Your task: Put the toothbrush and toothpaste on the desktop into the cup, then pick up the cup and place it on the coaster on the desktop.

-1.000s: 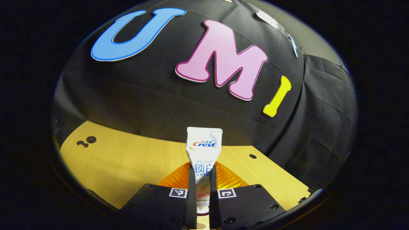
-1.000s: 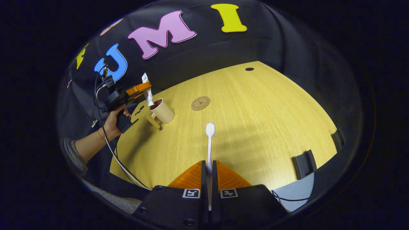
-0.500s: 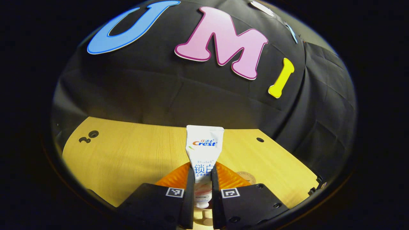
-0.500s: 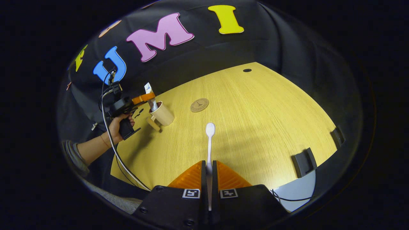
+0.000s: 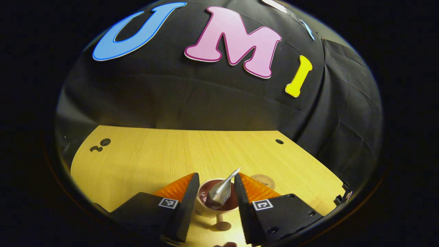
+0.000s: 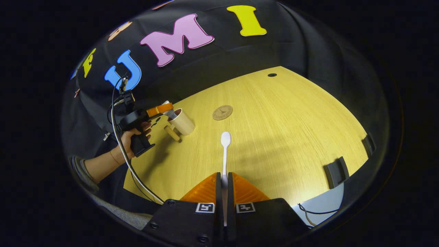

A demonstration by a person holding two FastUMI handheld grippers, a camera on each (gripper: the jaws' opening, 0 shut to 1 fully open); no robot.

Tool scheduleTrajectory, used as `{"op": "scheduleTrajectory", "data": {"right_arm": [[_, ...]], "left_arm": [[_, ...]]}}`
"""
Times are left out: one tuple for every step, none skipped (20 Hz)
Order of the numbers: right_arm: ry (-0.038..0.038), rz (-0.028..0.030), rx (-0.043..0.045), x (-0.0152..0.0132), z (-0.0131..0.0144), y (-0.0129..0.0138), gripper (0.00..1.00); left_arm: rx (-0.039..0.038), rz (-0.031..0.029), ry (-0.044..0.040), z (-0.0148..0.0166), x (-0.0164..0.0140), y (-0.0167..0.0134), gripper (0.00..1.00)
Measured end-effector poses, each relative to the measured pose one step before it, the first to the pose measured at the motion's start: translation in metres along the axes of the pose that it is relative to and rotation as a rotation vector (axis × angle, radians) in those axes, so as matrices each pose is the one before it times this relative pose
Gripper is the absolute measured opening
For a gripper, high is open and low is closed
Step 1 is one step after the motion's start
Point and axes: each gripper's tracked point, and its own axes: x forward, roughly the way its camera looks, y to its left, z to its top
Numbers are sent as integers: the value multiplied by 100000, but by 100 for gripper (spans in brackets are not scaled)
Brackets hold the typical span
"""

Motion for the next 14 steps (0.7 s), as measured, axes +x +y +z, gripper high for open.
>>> {"op": "scheduleTrajectory", "data": {"right_arm": [[-1070,2283,-414,332,799,799,8],[-1336,2643,-725,366,1018,931,8],[-1703,2939,-914,390,1220,1116,8],[-2179,3263,-972,628,1498,1056,7],[-2484,3627,-648,782,1682,1337,7],[-2547,4003,-1,812,1634,1262,7],[-2887,4171,74,1028,1652,1488,8],[-2862,4693,8,1231,1586,1361,7],[-2328,4690,-90,1230,1351,1335,7],[-1432,3716,-983,1415,1100,965,8],[-1395,2825,-1594,1399,936,656,7],[-1518,2382,-1250,1167,819,158,7],[-1935,2770,-485,1412,542,697,8],[-1971,2031,-374,1480,614,223,7]], "left_arm": [[241,2058,-750,310,-880,345,69],[-202,2165,-2242,550,-1034,286,80],[-577,408,-2785,803,-1555,-102,72],[-430,-177,-2681,659,-1707,-91,72],[93,-746,-1961,558,-1771,-284,73],[484,-99,-902,99,-1932,-219,73],[313,0,-203,-222,-1756,-219,73],[161,-676,332,-254,-1825,-448,72],[-81,-576,1070,-475,-1688,-475,73],[-329,-696,2170,-649,-1657,-543,73],[-976,205,2175,-989,-1467,-343,73],[-1518,-445,2485,-939,-1364,-517,73],[-1395,-613,2587,-986,-1267,-547,73],[-1142,121,1959,-923,-972,-304,73]]}}
